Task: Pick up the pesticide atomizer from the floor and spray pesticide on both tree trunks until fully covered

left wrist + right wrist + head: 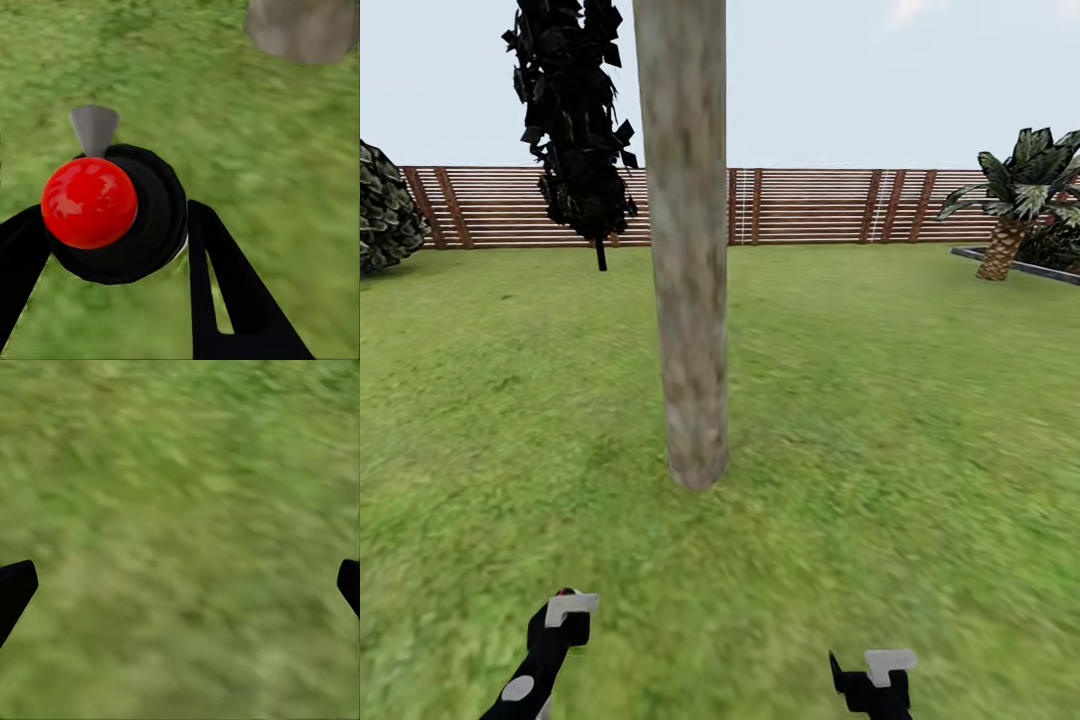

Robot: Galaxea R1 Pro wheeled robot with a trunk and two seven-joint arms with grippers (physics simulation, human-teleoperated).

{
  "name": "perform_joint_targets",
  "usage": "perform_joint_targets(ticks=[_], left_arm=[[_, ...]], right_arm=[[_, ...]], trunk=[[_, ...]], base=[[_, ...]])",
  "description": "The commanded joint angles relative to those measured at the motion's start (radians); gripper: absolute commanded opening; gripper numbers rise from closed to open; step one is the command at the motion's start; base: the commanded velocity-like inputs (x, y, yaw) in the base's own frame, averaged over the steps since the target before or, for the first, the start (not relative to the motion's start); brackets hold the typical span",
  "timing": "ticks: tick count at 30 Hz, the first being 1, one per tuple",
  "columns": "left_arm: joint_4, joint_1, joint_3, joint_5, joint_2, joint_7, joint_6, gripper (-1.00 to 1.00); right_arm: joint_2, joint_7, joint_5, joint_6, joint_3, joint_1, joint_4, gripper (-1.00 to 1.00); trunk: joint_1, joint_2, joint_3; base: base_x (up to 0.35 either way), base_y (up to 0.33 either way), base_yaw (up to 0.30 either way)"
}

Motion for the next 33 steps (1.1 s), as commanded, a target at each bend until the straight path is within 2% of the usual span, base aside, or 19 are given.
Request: perform_joint_targets(ticks=[1,7,13,17,19,20,21,22,23,24,27,28,30,31,33], left_arm=[[-0.023,0.0,0.0,-0.001,0.003,-0.001,0.002,-1.0],[-0.056,-0.002,-0.002,-0.004,0.016,-0.003,0.014,-1.0],[-0.084,-0.003,-0.001,-0.003,0.014,-0.002,0.022,-1.0],[-0.086,-0.001,-0.008,-0.005,0.014,-0.008,0.018,-1.0],[-0.083,0.0,-0.013,-0.018,0.015,-0.017,0.017,-1.0],[-0.079,-0.001,-0.024,-0.119,0.018,-0.104,0.026,-1.0],[-0.079,-0.001,-0.025,-0.137,0.018,-0.126,0.03,-1.0],[-0.081,-0.002,-0.026,-0.174,0.022,-0.179,0.043,-1.0],[-0.087,-0.005,-0.026,-0.219,0.032,-0.265,0.07,-1.0],[-0.088,-0.005,-0.027,-0.242,0.041,-0.329,0.089,-1.0],[-0.084,-0.01,-0.026,-0.276,0.078,-0.534,0.13,-1.0],[-0.084,-0.011,-0.026,-0.279,0.084,-0.567,0.134,-1.0],[-0.083,-0.014,-0.025,-0.285,0.104,-0.689,0.143,-1.0],[-0.085,-0.015,-0.025,-0.287,0.116,-0.766,0.146,-1.0],[-0.09,-0.017,-0.026,-0.289,0.125,-0.852,0.149,-1.0]], right_arm=[[0.001,0.0,-0.001,-0.001,0.0,0.0,0.0,1.0],[0.001,-0.001,-0.001,-0.001,-0.005,0.0,-0.001,1.0],[-0.002,0.0,0.003,-0.001,0.0,0.0,-0.007,1.0],[-0.008,0.007,0.005,0.001,0.002,0.0,-0.021,1.0],[-0.009,0.01,0.023,0.001,0.009,0.0,-0.025,1.0],[-0.009,0.011,0.12,0.004,0.071,0.001,-0.1,1.0],[-0.009,0.011,0.134,0.005,0.077,0.001,-0.114,1.0],[-0.009,0.012,0.157,0.007,0.088,0.001,-0.141,1.0],[-0.005,0.025,0.183,0.009,0.099,0.001,-0.174,1.0],[-0.001,0.051,0.197,0.012,0.106,0.001,-0.193,1.0],[0.006,0.212,0.226,0.065,0.119,-0.007,-0.236,1.0],[0.007,0.246,0.228,0.082,0.12,-0.01,-0.242,1.0],[0.009,0.375,0.235,0.166,0.122,-0.032,-0.274,1.0],[0.009,0.461,0.237,0.224,0.123,-0.048,-0.307,1.0],[0.009,0.563,0.239,0.274,0.124,-0.059,-0.357,1.0]], trunk=[[0.0,0.0,0.0],[0.0,0.0,0.0],[0.0,0.0,0.0],[0.0,0.0,0.0],[0.0,0.0,0.0],[0.0,0.0,0.0],[0.0,0.0,0.0],[0.0,0.0,0.0],[0.0,0.0,0.0],[0.0,0.0,0.0],[0.0,0.0,0.0],[0.0,0.0,0.0],[0.0,0.0,0.0],[0.0,0.0,0.0],[0.0,0.0,0.0]], base=[[0.339,0.0,0.0],[0.339,0.0,0.0],[0.33,0.0,0.0],[0.094,0.0,0.0],[0.019,0.0,0.0],[0.003,0.0,0.0],[0.003,0.0,0.0],[0.002,0.0,0.0],[0.0,0.0,0.0],[0.0,0.0,0.0],[0.0,0.0,0.0],[0.0,0.0,0.0],[0.0,0.0,0.0],[0.0,0.0,0.0],[0.0,0.0,0.0]])
